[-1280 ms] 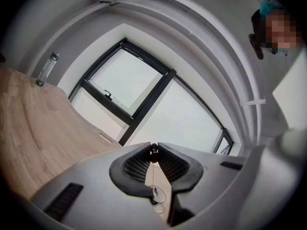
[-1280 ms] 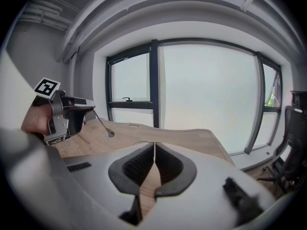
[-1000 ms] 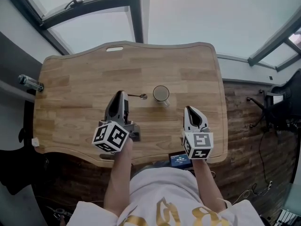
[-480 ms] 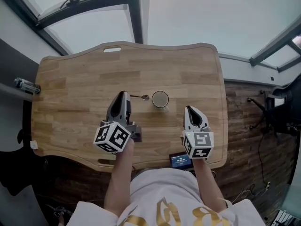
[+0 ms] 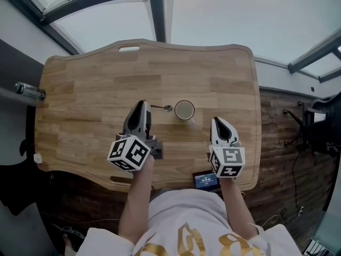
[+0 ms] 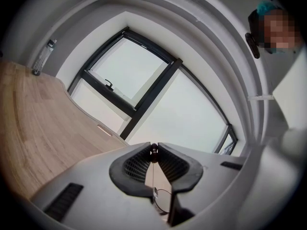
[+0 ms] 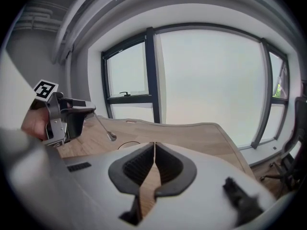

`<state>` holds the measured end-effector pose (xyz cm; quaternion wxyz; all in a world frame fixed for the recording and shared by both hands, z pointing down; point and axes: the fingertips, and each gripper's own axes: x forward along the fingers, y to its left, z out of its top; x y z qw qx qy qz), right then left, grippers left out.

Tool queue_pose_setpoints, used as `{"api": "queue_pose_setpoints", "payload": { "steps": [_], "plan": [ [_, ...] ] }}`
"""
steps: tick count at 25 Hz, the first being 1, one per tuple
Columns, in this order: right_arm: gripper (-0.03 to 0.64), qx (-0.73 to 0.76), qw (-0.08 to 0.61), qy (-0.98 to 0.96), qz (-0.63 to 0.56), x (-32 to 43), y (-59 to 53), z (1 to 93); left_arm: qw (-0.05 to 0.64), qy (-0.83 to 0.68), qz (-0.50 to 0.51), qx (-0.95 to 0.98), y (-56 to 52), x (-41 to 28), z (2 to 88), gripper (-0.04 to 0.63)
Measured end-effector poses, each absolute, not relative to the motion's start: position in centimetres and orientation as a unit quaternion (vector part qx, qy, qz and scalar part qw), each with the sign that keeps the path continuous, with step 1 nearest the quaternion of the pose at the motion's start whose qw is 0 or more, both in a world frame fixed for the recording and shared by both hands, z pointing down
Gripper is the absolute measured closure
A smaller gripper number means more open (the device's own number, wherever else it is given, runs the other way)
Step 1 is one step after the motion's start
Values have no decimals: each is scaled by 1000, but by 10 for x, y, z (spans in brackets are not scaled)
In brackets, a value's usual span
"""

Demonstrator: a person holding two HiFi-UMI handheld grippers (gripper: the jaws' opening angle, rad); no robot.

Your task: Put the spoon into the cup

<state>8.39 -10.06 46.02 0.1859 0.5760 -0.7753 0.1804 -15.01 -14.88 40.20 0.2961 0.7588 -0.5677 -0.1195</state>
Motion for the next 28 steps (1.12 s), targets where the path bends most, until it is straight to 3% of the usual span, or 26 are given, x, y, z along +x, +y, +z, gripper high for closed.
{"api": "queue_pose_setpoints", "payload": {
  "steps": [28],
  "plan": [
    [584, 572, 201, -770, 198, 88, -105, 484, 319, -559, -99, 759, -157, -137, 431, 543]
  ]
}}
